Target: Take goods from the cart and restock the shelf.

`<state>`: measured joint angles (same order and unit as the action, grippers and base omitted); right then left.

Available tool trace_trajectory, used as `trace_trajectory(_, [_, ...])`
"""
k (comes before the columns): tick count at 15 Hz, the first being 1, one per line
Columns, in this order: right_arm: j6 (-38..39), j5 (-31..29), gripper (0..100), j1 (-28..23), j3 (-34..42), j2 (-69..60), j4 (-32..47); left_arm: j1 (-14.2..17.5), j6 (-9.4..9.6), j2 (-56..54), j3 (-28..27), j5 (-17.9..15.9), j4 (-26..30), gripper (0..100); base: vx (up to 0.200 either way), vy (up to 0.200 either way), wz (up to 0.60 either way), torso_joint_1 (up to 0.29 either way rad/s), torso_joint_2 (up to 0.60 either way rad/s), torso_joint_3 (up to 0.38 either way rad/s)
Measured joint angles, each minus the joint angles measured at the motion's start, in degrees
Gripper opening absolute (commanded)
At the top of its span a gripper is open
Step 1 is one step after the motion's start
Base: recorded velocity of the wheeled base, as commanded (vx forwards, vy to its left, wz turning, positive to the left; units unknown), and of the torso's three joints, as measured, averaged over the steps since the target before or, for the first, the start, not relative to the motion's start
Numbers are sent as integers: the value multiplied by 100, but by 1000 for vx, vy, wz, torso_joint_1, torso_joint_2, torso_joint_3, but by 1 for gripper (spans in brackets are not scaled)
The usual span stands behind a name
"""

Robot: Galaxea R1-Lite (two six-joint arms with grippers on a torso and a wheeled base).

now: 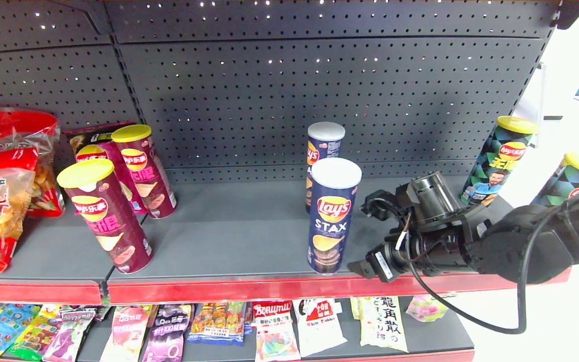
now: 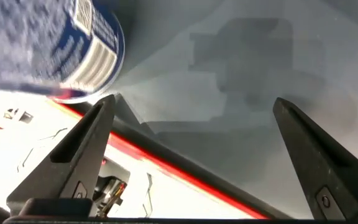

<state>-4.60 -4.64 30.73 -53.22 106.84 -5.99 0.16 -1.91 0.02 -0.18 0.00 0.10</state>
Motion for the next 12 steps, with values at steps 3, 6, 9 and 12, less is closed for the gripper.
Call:
trace_trajectory(3, [4, -88, 100, -9, 24, -59, -13, 0, 0, 0, 0, 0, 0, 100, 0, 0, 0, 0, 0, 0])
trace_trajectory(6, [6, -99, 100, -23, -49, -15, -35, 0, 2, 0, 2, 0, 0, 100, 0, 0, 0, 0, 0, 0])
trace_trajectory(9, [6, -105, 100, -23, -129, 57, -52, 0, 0, 0, 2, 0, 0, 100, 0, 0, 0, 0, 0, 0])
trace_trajectory(12, [0, -107, 100, 7, -245, 145, -55, 0, 0, 0, 2, 0, 0, 100, 0, 0, 0, 0, 0, 0])
